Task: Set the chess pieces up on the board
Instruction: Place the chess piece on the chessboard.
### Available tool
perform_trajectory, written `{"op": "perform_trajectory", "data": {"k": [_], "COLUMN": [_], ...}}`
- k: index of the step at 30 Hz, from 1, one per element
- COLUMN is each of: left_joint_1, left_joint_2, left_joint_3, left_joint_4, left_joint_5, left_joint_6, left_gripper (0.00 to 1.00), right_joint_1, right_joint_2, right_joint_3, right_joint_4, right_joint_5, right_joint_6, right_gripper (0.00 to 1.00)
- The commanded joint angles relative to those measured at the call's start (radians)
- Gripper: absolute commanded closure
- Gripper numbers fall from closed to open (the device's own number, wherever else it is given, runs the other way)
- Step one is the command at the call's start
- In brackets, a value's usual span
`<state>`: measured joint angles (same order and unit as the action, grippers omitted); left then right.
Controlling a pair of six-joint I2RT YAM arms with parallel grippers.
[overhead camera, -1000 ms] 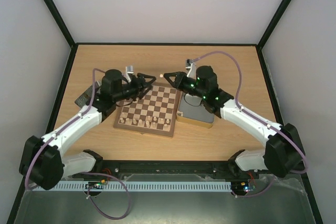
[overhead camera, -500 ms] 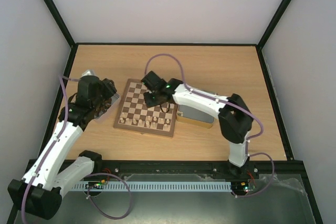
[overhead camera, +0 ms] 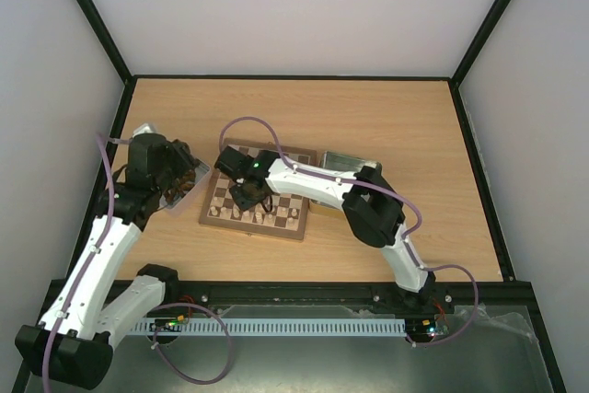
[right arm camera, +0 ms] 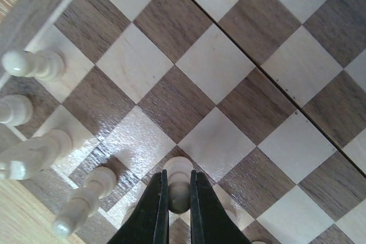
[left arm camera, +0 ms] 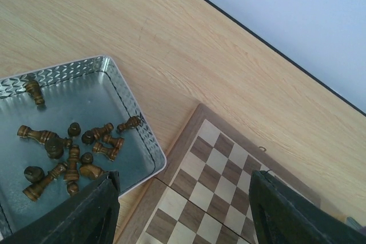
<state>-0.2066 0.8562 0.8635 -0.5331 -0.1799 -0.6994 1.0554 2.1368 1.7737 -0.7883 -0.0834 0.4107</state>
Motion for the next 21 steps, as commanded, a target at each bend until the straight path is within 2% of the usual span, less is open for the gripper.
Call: {"op": "perform_trajectory", "data": {"k": [1, 8, 13, 21], "left_joint_1": [0.013, 0.019, 0.022, 0.024], "left_joint_2": [0.001, 0.017, 0.022, 0.030], "left_joint_3": [0.025, 0.007, 0.009, 0.012], "left_joint_4": [-0.007, -0.002, 0.001, 0.000], "left_joint_5": [0.016, 0.044, 0.055, 0.072], "left_joint_6": [0.026, 0.024, 0.022, 0.023], "left_gripper": [0.36, 0.36, 0.36, 0.36], "right_joint_1": [0.013, 0.015, 0.015, 0.012], "right_joint_2": [0.031, 0.043, 0.032, -0.038], "right_joint_3": [0.046, 0.044, 0.053, 0.046], "right_joint_4": [-0.071, -0.086, -0.080, -0.039], "right_joint_5": [0.029, 0.032, 0.022, 0.046], "right_joint_6": [-0.021, -0.027, -0.020, 0.032], "right_gripper": [0.97, 0.94, 0.82, 0.74]}}
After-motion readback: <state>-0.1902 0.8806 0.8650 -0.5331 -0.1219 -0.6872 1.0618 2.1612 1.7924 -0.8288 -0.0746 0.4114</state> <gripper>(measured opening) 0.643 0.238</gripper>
